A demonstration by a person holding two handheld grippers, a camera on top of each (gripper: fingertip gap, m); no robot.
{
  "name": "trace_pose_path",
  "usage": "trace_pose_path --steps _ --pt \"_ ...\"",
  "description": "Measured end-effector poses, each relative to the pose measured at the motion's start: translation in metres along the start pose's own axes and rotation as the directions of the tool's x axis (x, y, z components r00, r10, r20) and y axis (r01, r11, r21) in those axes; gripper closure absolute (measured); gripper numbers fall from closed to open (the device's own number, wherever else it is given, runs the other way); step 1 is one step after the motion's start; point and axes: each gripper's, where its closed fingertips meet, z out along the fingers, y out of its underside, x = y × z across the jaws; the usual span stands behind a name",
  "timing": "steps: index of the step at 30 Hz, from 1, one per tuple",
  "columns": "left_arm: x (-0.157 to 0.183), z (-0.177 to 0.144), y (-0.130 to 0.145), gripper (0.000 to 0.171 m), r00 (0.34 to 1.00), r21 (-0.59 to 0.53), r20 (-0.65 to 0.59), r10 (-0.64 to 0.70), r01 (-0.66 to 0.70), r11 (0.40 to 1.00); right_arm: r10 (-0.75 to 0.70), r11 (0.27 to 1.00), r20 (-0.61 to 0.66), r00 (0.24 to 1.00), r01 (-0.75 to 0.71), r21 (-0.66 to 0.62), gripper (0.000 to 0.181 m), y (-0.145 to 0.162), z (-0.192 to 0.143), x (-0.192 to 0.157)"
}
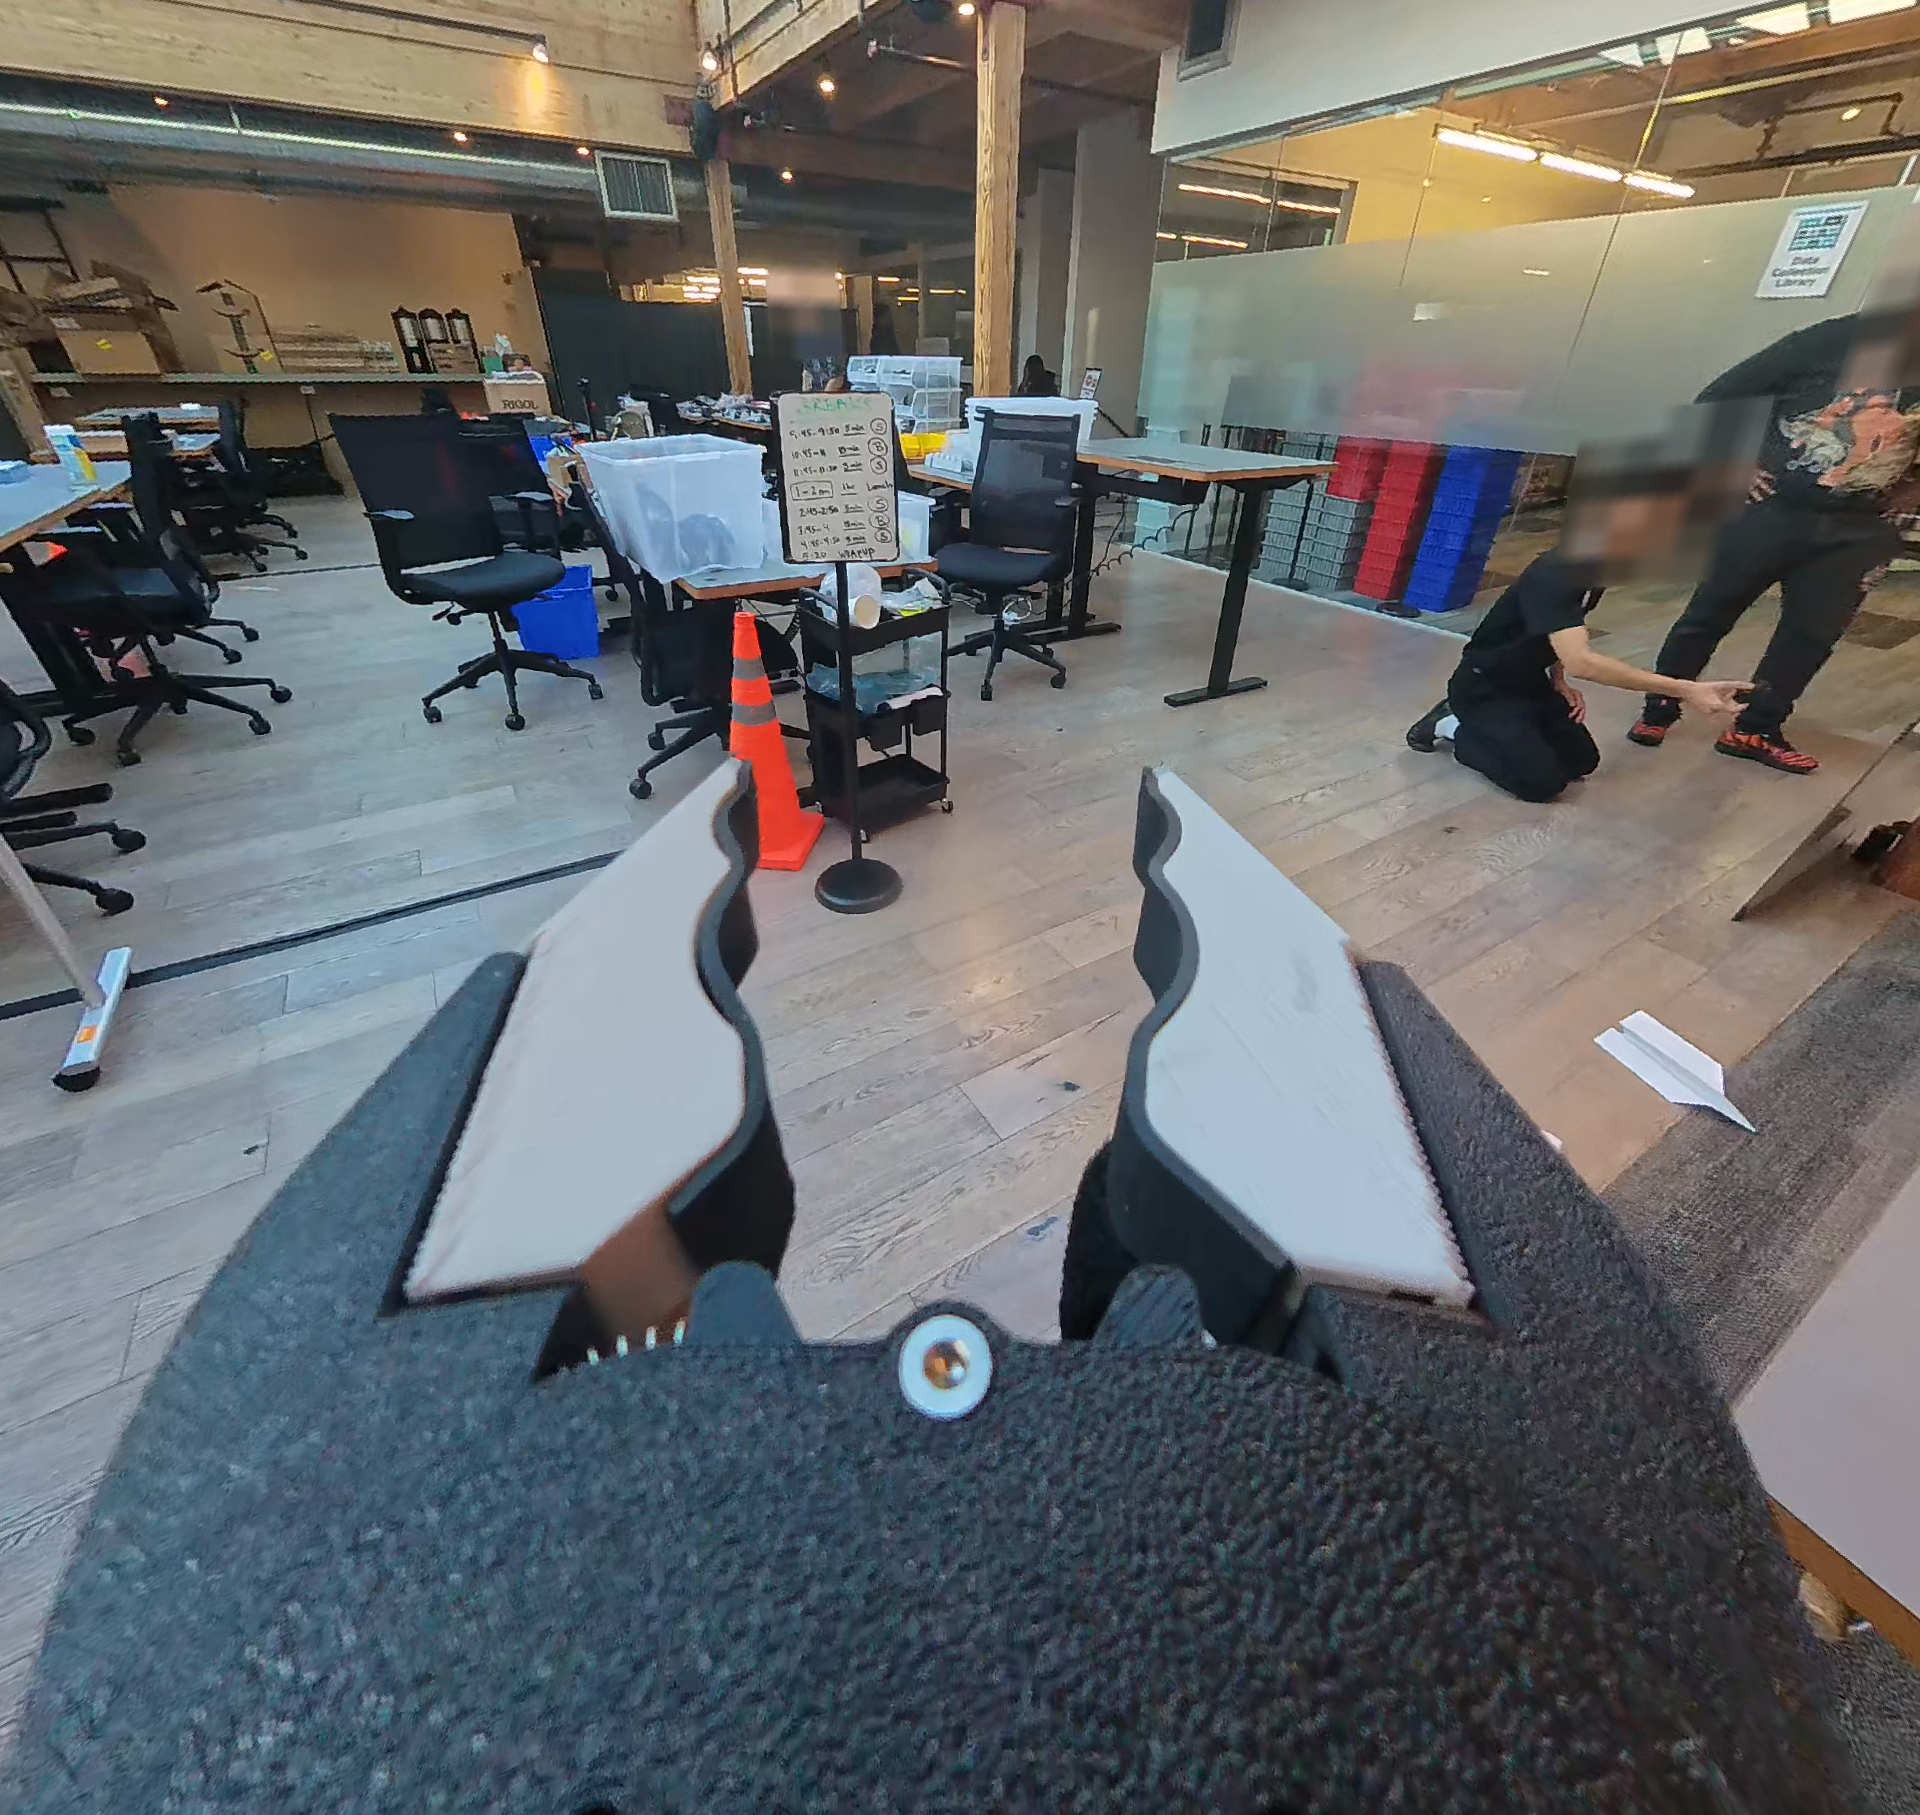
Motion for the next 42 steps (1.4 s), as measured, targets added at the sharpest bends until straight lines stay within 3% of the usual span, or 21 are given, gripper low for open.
trace_pose_path --steps 5,7,10,15,21,25,28,31,34,37,40,42 --pt "-0.010 0.003 -0.008 0.100 1.000 0.015 0.014 0.007 -0.007 1.000 -0.128 0.989 -0.108 0.986 0.135 0.061 0.181 -0.086 -0.064 0.025" --pt "-0.013 0.008 -0.007 0.100 1.000 0.004 0.006 0.005 -0.005 1.000 -0.164 0.982 -0.129 0.978 0.174 0.071 0.181 -0.095 -0.069 0.020" --pt "-0.020 0.013 -0.012 0.100 1.000 0.011 -0.002 0.006 -0.006 1.000 -0.131 0.986 -0.102 0.986 0.140 0.088 0.181 -0.074 -0.051 0.006" --pt "-0.046 0.012 -0.023 0.100 1.000 0.047 0.004 -0.017 0.017 0.999 0.080 0.993 -0.018 0.997 -0.078 0.086 0.181 0.032 0.024 -0.023" --pt "-0.088 0.001 -0.029 0.101 0.999 0.059 0.033 0.002 -0.004 0.998 0.241 0.971 0.046 0.969 -0.240 -0.015 0.181 0.220 0.147 -0.111" --pt "-0.115 -0.005 -0.029 0.101 0.998 0.050 0.061 0.021 -0.024 0.998 0.341 0.937 0.060 0.938 -0.334 -0.105 0.181 0.343 0.206 -0.183" --pt "-0.131 -0.008 -0.026 0.101 0.996 0.038 0.082 0.026 -0.029 0.999 0.400 0.909 0.074 0.914 -0.385 -0.158 0.181 0.405 0.232 -0.230" --pt "-0.141 -0.009 -0.023 0.101 0.995 0.021 0.096 0.031 -0.033 0.999 0.432 0.889 0.087 0.898 -0.407 -0.210 0.181 0.442 0.248 -0.260" --pt "-0.143 -0.005 -0.024 0.101 0.994 0.011 0.098 0.043 -0.045 0.999 0.439 0.882 0.103 0.892 -0.407 -0.237 0.181 0.450 0.250 -0.268" --pt "-0.137 0.003 -0.029 0.101 0.994 0.011 0.092 0.059 -0.060 0.998 0.418 0.891 0.112 0.901 -0.383 -0.243 0.181 0.433 0.238 -0.249" --pt "-0.131 0.015 -0.042 0.101 0.991 0.029 0.108 0.079 -0.083 0.996 0.381 0.910 0.135 0.915 -0.345 -0.229 0.181 0.386 0.214 -0.206" --pt "-0.127 0.025 -0.053 0.101 0.989 0.039 0.118 0.084 -0.090 0.995 0.335 0.934 0.157 0.929 -0.305 -0.188 0.181 0.329 0.192 -0.165"
